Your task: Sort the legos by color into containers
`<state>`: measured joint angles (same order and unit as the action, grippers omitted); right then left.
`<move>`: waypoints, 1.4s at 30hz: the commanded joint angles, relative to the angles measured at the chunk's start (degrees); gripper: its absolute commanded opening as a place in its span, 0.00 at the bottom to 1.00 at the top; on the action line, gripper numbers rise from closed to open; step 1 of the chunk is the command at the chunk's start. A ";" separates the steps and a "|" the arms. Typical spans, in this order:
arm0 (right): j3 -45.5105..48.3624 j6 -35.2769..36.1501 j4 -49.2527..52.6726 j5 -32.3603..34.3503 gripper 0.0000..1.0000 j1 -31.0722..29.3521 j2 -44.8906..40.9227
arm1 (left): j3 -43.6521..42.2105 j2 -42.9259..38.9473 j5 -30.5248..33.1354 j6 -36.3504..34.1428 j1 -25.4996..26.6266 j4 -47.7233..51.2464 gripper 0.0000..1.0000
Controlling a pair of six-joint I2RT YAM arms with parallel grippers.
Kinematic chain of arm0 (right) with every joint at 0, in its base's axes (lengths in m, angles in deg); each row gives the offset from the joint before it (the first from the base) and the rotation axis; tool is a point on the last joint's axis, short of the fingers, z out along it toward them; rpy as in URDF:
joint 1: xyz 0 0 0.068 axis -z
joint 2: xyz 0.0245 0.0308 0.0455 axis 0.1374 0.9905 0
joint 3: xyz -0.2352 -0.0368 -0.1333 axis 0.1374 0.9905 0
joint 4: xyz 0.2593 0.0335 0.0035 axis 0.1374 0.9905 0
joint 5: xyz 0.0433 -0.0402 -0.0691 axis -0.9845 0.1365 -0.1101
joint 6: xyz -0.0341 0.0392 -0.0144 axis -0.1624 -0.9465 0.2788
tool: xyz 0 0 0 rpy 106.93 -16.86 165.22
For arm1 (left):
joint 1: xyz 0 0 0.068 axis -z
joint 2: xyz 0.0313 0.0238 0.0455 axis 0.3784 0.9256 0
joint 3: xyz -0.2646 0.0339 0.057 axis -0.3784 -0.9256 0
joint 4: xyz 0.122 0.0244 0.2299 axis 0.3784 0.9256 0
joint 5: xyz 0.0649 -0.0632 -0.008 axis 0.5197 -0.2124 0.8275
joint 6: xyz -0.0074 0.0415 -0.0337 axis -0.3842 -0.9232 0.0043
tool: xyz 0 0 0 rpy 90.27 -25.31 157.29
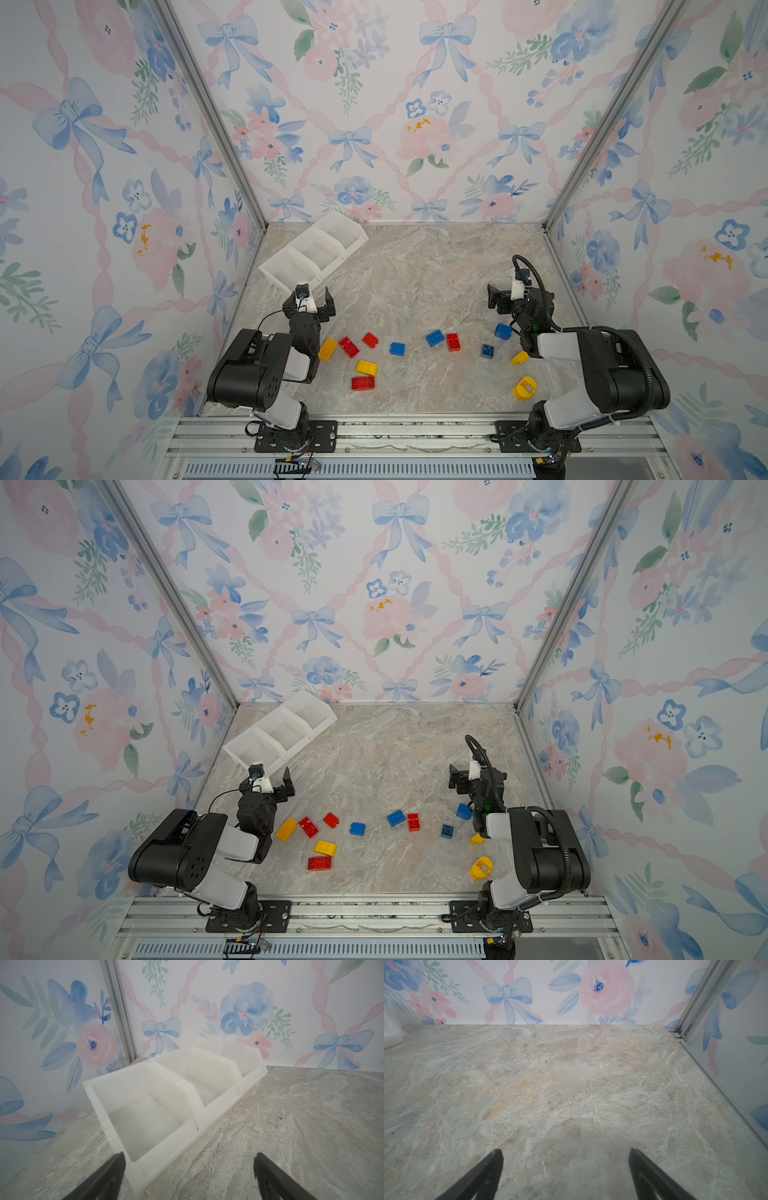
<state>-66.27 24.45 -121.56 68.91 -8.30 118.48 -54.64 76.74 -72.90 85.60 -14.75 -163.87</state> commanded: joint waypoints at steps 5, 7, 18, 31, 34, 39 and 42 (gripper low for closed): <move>0.83 0.37 -1.80 -0.96 0.97 0.32 0.52 | 0.51 -0.06 0.48 -1.11 0.07 -0.92 0.98; 0.40 0.07 -0.52 -0.83 0.97 0.40 -0.52 | 1.53 -1.96 0.25 -1.67 0.14 1.94 0.98; -16.87 -2.24 39.58 3.14 0.97 -1.30 -13.23 | 25.70 -10.84 4.58 8.88 1.67 50.74 0.94; -27.60 -3.10 56.05 4.51 0.97 -5.85 -15.28 | 61.99 6.60 11.88 26.44 -0.52 93.19 0.88; -28.23 -3.19 57.54 4.27 0.97 -6.77 -15.30 | 67.65 10.67 10.46 28.97 -2.08 97.99 0.85; -29.02 -3.19 59.19 4.12 0.97 -8.18 -15.22 | 73.70 15.93 9.03 31.72 -3.85 101.40 0.83; -29.49 -3.32 59.95 4.27 0.97 -8.88 -14.94 | 76.28 18.56 8.43 33.14 -4.82 102.90 0.81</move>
<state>-93.96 22.01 -64.06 72.87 -16.28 104.67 19.21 93.44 -63.65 115.85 -18.88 -65.77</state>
